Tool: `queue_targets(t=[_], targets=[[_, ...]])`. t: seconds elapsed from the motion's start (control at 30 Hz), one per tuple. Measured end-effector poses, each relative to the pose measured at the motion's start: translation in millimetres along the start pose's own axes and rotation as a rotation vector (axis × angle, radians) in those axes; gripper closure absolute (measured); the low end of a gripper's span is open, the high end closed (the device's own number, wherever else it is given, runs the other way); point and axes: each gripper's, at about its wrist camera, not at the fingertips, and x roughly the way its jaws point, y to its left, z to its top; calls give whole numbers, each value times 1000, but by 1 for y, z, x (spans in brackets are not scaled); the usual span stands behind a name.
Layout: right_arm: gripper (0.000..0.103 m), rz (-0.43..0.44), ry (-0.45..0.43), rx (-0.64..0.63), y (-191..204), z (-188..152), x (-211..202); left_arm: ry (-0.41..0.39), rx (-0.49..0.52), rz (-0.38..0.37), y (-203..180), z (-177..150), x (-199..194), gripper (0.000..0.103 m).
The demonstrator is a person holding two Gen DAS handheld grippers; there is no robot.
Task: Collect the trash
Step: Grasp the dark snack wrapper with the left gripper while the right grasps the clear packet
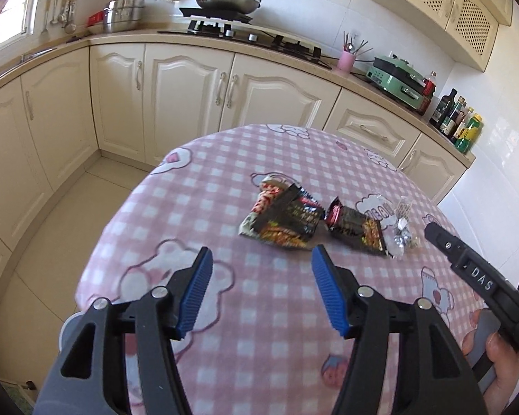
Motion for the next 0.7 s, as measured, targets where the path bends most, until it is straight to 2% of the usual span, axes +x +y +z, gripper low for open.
queue_targets(t=[0.13, 0.23, 0.27, 0.3, 0.33, 0.4, 0.43, 0.5, 0.57, 0.6, 0.63, 0.67, 0.7], targets=[[35, -42, 10, -5, -8, 11, 21, 44, 4, -15, -8, 9, 26, 44], [35, -31, 37, 19, -16, 13, 36, 92, -10, -24, -11, 12, 47, 44], [37, -32, 47, 20, -17, 12, 40, 100, -12, -25, -11, 12, 51, 44], [46, -21, 61, 26, -18, 11, 43, 106, -14, -23, -12, 13, 55, 45], [50, 2, 72, 35, -20, 11, 45, 109, -16, -25, -12, 12, 58, 45], [52, 0, 67, 28, -21, 12, 43, 110, -14, -31, -13, 13, 62, 45], [57, 2, 67, 23, -20, 11, 43, 113, -9, -28, -14, 13, 63, 45], [58, 9, 70, 10, -18, 11, 43, 114, -11, -23, -14, 14, 63, 53], [58, 34, 74, 16, -17, 10, 42, 120, -20, -32, -12, 14, 64, 65], [53, 53, 78, 34, -18, 10, 42, 120, -22, -35, -11, 14, 63, 67], [45, 57, 82, 40, -17, 9, 43, 118, -24, -39, -10, 13, 62, 74], [43, 55, 88, 39, -16, 9, 45, 113, -27, -42, -8, 13, 61, 84], [43, 57, 92, 38, -15, 9, 45, 108, -31, -45, -6, 12, 59, 88]])
